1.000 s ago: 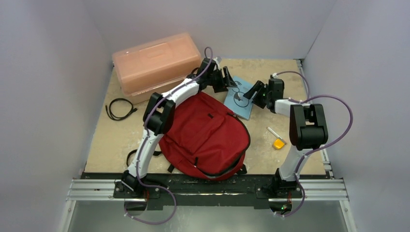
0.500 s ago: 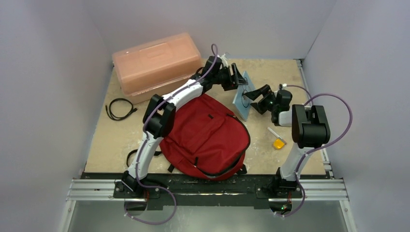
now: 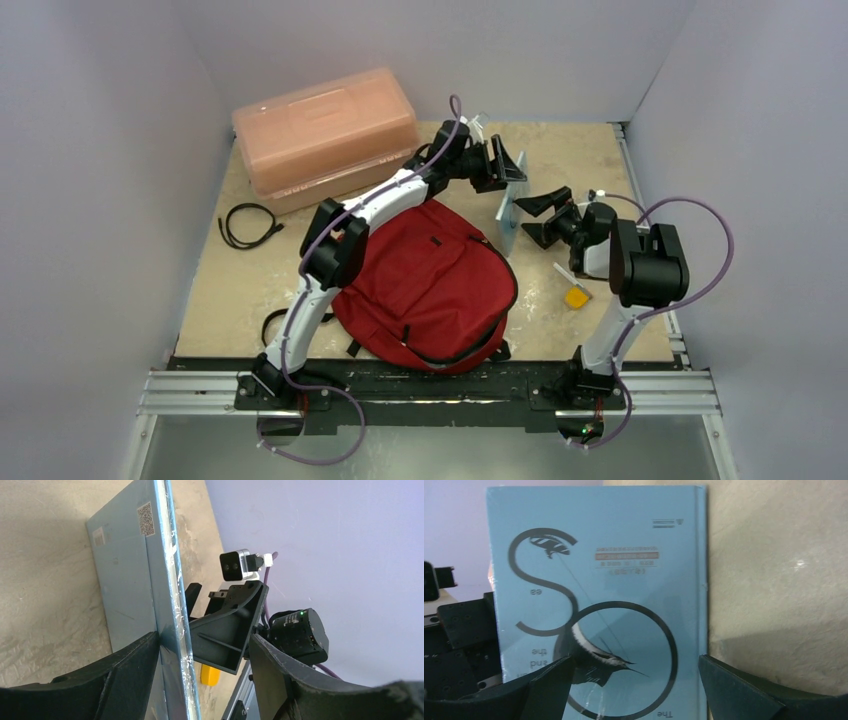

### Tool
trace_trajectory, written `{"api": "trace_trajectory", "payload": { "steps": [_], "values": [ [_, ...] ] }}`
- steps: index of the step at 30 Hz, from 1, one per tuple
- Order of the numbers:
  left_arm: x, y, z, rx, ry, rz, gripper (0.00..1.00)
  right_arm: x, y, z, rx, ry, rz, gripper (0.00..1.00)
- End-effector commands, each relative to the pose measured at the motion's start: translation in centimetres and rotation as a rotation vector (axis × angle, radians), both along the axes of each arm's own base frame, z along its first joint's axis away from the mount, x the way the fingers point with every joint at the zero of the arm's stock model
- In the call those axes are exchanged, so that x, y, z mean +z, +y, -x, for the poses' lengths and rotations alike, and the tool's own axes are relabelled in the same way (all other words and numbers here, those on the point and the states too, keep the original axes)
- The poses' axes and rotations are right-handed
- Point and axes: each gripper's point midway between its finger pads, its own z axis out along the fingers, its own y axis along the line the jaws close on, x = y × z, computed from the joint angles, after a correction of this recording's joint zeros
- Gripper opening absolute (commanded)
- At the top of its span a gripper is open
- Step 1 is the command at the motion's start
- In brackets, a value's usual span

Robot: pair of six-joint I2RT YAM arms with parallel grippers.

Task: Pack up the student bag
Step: Pick up the book from the center of the board.

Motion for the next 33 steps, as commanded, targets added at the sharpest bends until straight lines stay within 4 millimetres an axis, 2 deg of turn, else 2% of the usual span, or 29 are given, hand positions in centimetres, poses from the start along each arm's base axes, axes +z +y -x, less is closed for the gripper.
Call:
{"api": "trace_trajectory", "payload": {
  "steps": [1,7,12,17,28,33],
  "values": [
    [3.2,-1.6,3.8,-0.112,-0.018,0.05,0.65,4.0,1.4,0.8,0.092,-0.115,-0.005,0.99],
    [4.3,-2.0,4.4,-0.144,-0.039,0.082,0.67,7.3,1.4,1.0,0.091,-0.167,0.001,0.99],
    [5.2,-2.1,5.0,-0.17,-0.046,0.111,0.68,9.0,1.1,0.6,0.081,-0.185,0.034,0.99],
    [5.9,-2.6,5.6,-0.195,-0.061,0.131,0.68,7.0,-0.4,-0.1,0.034,-0.077,0.181,0.99],
    [6.4,-4.2,7.3,-0.231,-0.063,0.158,0.69,7.2,-2.6,0.1,-0.025,0.015,0.354,0.97],
    [5.9,-4.7,7.9,-0.238,-0.057,0.151,0.69,7.6,-3.8,0.2,-0.057,0.057,0.448,0.9]
  ]
}}
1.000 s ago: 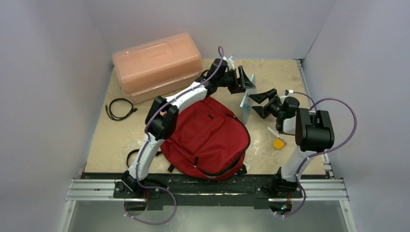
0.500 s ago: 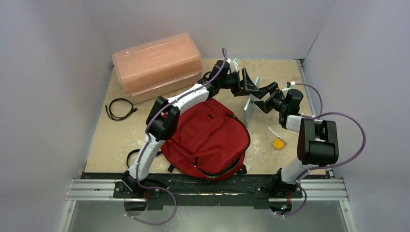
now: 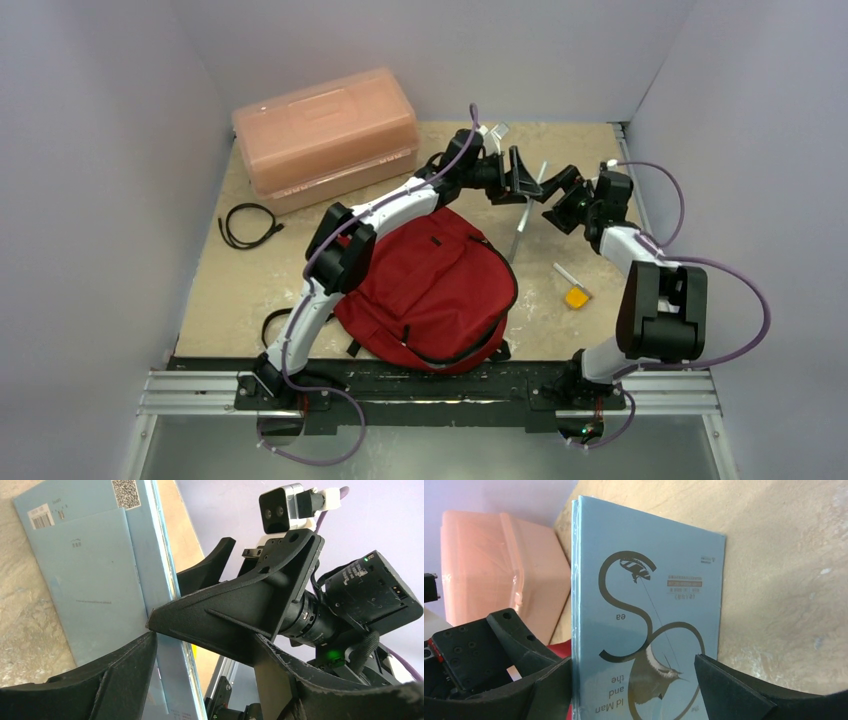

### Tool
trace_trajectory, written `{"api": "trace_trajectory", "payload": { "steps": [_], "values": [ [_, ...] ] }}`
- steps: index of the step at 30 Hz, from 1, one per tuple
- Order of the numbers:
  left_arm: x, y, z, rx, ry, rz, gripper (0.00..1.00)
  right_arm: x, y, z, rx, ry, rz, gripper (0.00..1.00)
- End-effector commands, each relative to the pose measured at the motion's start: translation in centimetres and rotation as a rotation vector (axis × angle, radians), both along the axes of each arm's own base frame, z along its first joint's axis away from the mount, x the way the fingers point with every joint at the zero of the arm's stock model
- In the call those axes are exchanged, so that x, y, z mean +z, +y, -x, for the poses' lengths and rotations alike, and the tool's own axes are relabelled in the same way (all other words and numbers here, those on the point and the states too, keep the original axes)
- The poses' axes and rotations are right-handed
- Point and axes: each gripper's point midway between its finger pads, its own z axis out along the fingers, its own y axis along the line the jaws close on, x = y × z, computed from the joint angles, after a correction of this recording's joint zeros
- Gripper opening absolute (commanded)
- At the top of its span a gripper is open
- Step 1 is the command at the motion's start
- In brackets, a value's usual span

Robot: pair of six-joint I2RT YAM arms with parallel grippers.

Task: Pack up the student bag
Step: Pick up the book from the center of the board.

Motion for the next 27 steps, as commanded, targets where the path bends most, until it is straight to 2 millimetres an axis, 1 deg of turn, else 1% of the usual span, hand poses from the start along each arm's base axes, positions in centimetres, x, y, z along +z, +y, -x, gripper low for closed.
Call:
{"api": "trace_trajectory", "payload": {
  "steps": [1,4,6,9,11,13,15,16,18,19,20,21,22,23,25,27],
  "values": [
    [4.5,-1.7,3.1,-0.083,-0.055,0.087,0.69,1.7,-1.5,-0.5,-0.038,0.001,0.148,0.87],
    [4.4,-2.0,3.6,-0.094,-0.043,0.093,0.69,1.7,-2.3,0.3,-0.064,0.037,0.221,0.84],
    [4.5,-2.1,3.9,-0.096,-0.051,0.09,0.69,1.8,-2.7,0.8,-0.071,0.058,0.268,0.77],
    [4.5,-2.1,4.1,-0.096,-0.062,0.071,0.69,2.0,-3.7,1.0,-0.092,0.073,0.328,0.72],
    [4.8,-1.7,4.2,-0.095,-0.078,0.058,0.69,2.0,-3.8,0.9,-0.09,0.075,0.346,0.67],
    [5.0,-1.2,4.4,-0.093,-0.094,0.023,0.69,1.8,-4.0,0.8,-0.083,0.092,0.361,0.58],
    [5.4,-0.3,4.9,-0.095,-0.119,-0.019,0.69,1.7,-4.3,0.8,-0.087,0.101,0.381,0.54],
    [5.7,0.2,5.0,-0.092,-0.142,-0.038,0.69,1.8,-4.5,0.9,-0.091,0.102,0.393,0.49],
    [6.5,1.5,5.3,-0.082,-0.181,-0.074,0.69,1.9,-4.8,0.9,-0.094,0.097,0.414,0.29],
    [7.2,2.2,5.4,-0.073,-0.196,-0.083,0.69,2.0,-5.0,0.9,-0.097,0.094,0.425,0.13],
    [7.8,3.0,5.4,-0.063,-0.204,-0.09,0.69,2.2,-5.3,0.9,-0.106,0.093,0.439,0.0],
    [8.5,3.8,5.6,-0.055,-0.213,-0.096,0.69,2.7,-5.6,0.9,-0.119,0.085,0.454,0.0],
    [8.6,4.7,5.8,-0.047,-0.22,-0.109,0.69,3.8,-5.8,0.9,-0.134,0.057,0.468,0.0],
    [9.2,5.8,6.0,-0.036,-0.235,-0.114,0.69,5.1,-5.9,0.8,-0.139,0.024,0.48,0.0],
    [10.3,7.9,6.5,-0.018,-0.255,-0.125,0.69,8.0,-5.9,0.5,-0.146,-0.051,0.505,0.0],
    [11.3,10.5,7.0,0.0,-0.243,-0.13,0.7,11.4,-4.8,0.1,-0.112,-0.147,0.496,0.0]
  ]
}}
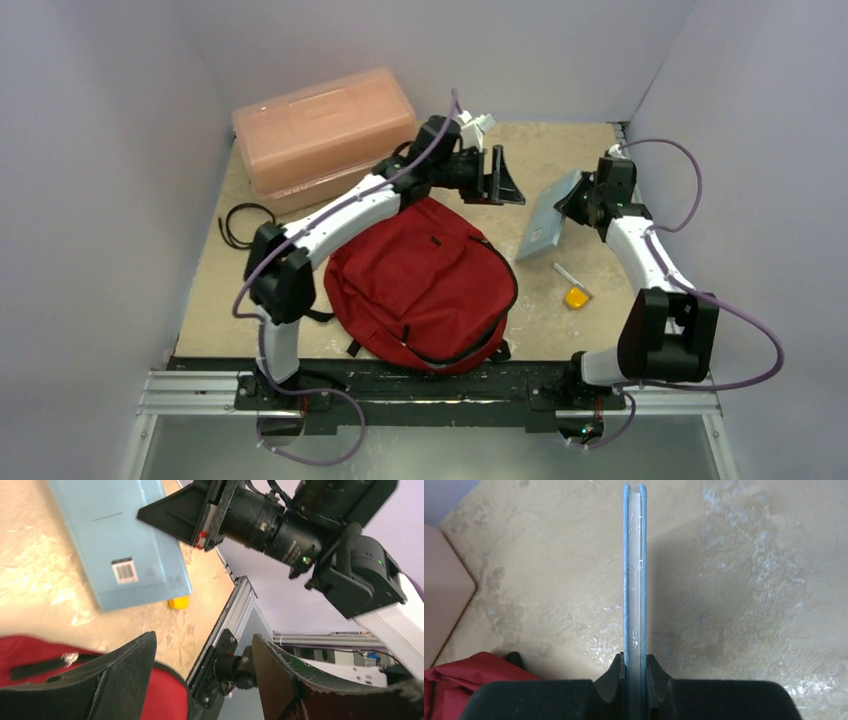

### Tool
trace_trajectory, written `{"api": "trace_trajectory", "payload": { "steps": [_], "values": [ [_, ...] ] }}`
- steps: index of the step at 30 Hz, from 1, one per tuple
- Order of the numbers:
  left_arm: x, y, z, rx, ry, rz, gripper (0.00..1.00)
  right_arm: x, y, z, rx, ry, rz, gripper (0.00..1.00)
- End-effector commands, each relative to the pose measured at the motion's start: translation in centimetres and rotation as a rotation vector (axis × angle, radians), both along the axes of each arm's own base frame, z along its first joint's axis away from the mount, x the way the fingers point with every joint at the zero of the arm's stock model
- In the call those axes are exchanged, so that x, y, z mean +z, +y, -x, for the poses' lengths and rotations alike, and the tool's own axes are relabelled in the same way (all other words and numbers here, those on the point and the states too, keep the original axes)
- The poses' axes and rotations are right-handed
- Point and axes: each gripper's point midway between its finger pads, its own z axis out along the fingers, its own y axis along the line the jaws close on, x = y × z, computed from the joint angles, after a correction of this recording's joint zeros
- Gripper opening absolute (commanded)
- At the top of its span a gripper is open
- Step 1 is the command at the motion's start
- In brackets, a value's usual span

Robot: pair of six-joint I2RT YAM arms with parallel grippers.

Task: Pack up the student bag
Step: Pick up the book from the center of the board.

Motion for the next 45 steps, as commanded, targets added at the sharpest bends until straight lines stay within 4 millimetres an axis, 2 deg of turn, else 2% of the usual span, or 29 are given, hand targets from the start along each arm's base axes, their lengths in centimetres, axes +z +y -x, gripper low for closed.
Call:
{"api": "trace_trajectory", "payload": {
  "steps": [1,4,7,9,12,13,14,15,18,20,24,27,30,32,33,35,36,38,42,45],
  "values": [
    [5.4,6.6,0.9,0.048,-0.084,0.017,0.7,12.4,1.1,-2.6,0.085,-0.337,0.046,0.0],
    [6.1,10.6,2.0,0.084,-0.069,0.026,0.71,17.0,5.2,-2.7,0.257,-0.452,-0.075,0.0],
    [6.8,14.7,3.2,0.165,-0.092,0.029,0.72,20.6,10.4,-1.6,0.448,-0.532,-0.191,0.0],
    [7.0,17.3,4.0,0.225,-0.095,0.033,0.72,22.9,13.9,-0.2,0.593,-0.58,-0.292,0.0],
    [7.1,20.8,5.1,0.336,-0.051,0.046,0.73,26.4,18.6,3.4,0.831,-0.643,-0.489,0.0],
    [6.6,22.2,5.4,0.389,-0.027,0.048,0.74,27.0,20.1,5.0,0.904,-0.63,-0.568,0.0],
    [7.4,23.4,5.7,0.436,-0.034,0.08,0.75,27.6,21.2,6.0,0.965,-0.642,-0.596,0.0],
    [6.8,24.3,6.1,0.476,-0.027,0.097,0.76,28.1,22.4,7.2,1.014,-0.629,-0.648,0.0],
    [7.8,26.7,7.4,0.572,-0.092,0.177,0.84,28.8,25.6,10.3,1.155,-0.592,-0.731,0.0],
    [8.8,27.5,8.6,0.587,-0.143,0.22,0.91,28.8,27.5,12.2,1.241,-0.553,-0.77,0.0],
    [12.0,27.2,11.2,0.502,-0.235,0.356,0.91,28.2,30.1,15.3,1.363,-0.481,-0.826,0.0],
    [14.1,26.6,12.7,0.424,-0.271,0.459,0.82,28.2,30.5,16.4,1.41,-0.467,-0.875,0.0],
    [14.6,26.4,13.3,0.385,-0.285,0.511,0.65,27.6,30.7,16.4,1.425,-0.433,-0.923,0.0],
    [14.7,26.4,13.2,0.388,-0.276,0.549,0.49,27.4,30.9,16.2,1.415,-0.398,-0.967,0.0],
    [14.7,26.4,13.0,0.396,-0.269,0.563,0.36,27.3,31.0,16.1,1.411,-0.389,-0.982,0.0],
    [14.6,26.5,12.5,0.422,-0.255,0.574,0.15,27.1,31.2,15.6,1.395,-0.384,-0.998,0.0],
    [14.6,26.6,12.3,0.432,-0.255,0.574,0.09,26.9,31.2,15.4,1.385,-0.38,-1.002,0.0],
    [14.7,27.0,11.6,0.479,-0.257,0.583,0.0,26.6,31.3,15.0,1.349,-0.387,-1.009,0.15],
    [16.1,28.9,10.7,0.612,-0.287,0.67,0.0,26.1,31.0,14.1,1.235,-0.419,-1.038,0.65],
    [17.9,30.1,10.6,0.669,-0.343,0.728,0.0,25.7,30.4,14.2,1.152,-0.468,-1.086,0.91]
  ]
}}
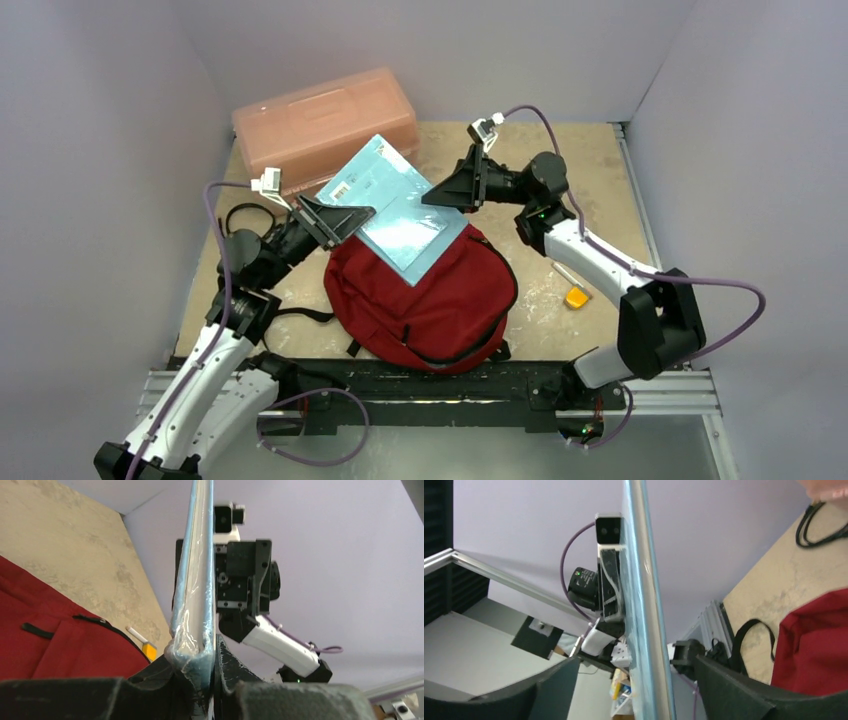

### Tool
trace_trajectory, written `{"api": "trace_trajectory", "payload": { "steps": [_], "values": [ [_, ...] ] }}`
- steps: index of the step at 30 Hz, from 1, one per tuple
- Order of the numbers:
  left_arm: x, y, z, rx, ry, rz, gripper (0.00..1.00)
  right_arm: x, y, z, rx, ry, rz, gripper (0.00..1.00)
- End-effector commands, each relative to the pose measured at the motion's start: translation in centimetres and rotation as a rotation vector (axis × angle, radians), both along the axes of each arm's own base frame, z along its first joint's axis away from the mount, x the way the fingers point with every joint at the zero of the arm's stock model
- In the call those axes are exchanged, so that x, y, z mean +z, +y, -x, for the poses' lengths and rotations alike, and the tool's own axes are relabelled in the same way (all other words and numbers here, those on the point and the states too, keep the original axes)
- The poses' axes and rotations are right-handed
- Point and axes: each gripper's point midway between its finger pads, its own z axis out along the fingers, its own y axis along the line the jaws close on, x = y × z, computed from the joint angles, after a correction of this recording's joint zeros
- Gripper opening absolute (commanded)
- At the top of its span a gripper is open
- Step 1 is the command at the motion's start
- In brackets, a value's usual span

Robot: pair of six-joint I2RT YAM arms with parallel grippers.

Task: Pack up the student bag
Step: Pick up the book from the center of the board.

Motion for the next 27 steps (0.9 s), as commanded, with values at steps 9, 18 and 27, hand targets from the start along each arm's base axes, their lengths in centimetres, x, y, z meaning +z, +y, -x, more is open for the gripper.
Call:
{"api": "trace_trajectory", "payload": {
  "steps": [9,18,27],
  "values": [
    [9.2,4.5,-1.2,0.24,-0.236,0.321,0.0,2.1,-1.4,1.7,-0.21,0.07,-0.289,0.98],
    [7.3,2.8,-3.3,0.138,-0.157,0.433,0.0,6.2,-1.0,2.5,-0.213,0.045,-0.468,0.58],
    [-0.5,0.3,-4.1,0.103,0.059,0.139,0.41,2.6,-1.3,0.0,-0.345,0.061,-0.339,0.0]
  ]
}}
